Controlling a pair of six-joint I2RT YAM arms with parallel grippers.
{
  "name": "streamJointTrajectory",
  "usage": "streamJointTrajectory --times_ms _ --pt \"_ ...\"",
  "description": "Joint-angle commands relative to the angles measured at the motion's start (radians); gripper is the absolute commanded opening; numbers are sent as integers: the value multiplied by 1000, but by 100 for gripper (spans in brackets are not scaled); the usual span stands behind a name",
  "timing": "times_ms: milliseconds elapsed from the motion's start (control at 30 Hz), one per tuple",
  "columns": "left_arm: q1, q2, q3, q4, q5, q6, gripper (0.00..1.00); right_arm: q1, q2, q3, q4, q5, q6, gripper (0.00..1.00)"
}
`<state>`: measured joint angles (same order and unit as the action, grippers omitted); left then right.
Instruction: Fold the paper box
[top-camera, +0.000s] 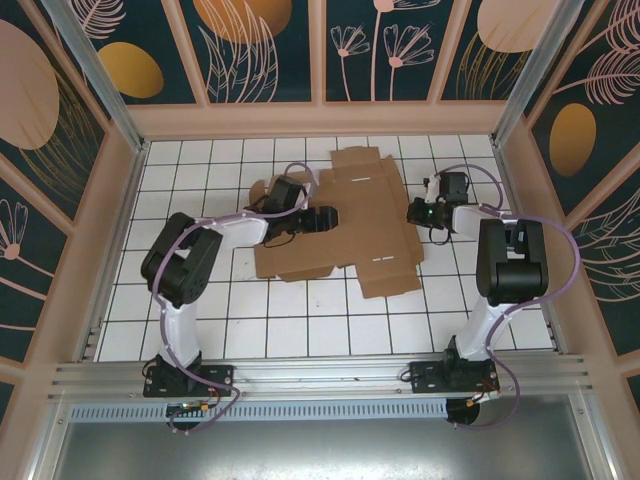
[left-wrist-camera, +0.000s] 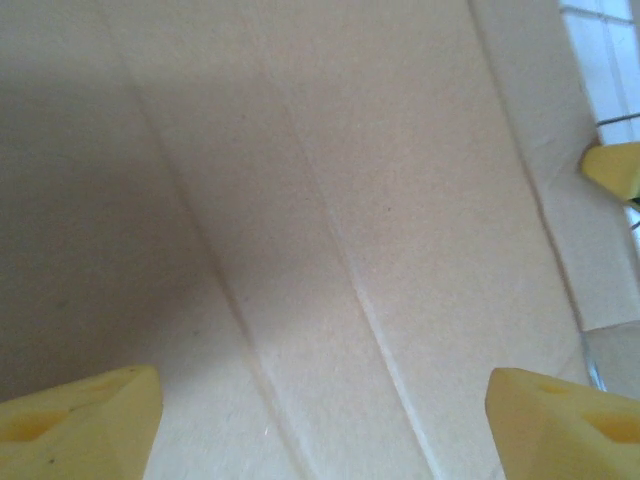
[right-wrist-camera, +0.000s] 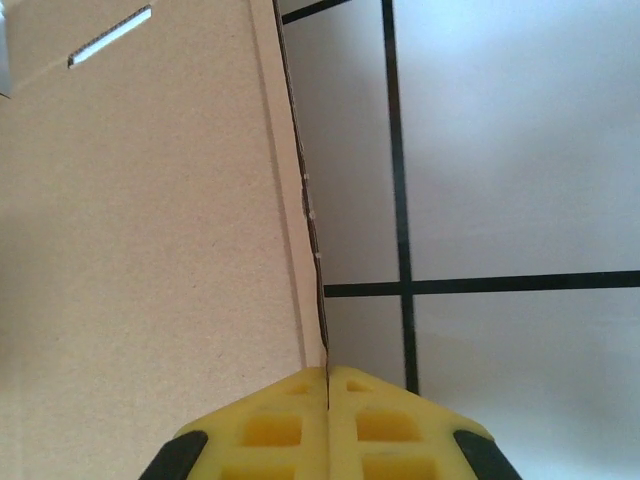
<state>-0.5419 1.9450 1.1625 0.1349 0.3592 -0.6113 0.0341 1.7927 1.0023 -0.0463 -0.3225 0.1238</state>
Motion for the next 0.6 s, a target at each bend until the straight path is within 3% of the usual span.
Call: streamJointTrajectory --times_ms 0,100,200,567 --pt "70 -107 -100 145 17 -117 85 52 -62 21 -74 248 -101 0" --pt "136 -154 -184 240 25 -194 85 118 -77 34 -86 423 -141 0" --pt "164 -173 -201 150 -24 -141 87 178 -89 38 -69 567 -159 0" --pt "175 -205 -218 104 -68 -105 88 428 94 144 -142 1024 -268 0"
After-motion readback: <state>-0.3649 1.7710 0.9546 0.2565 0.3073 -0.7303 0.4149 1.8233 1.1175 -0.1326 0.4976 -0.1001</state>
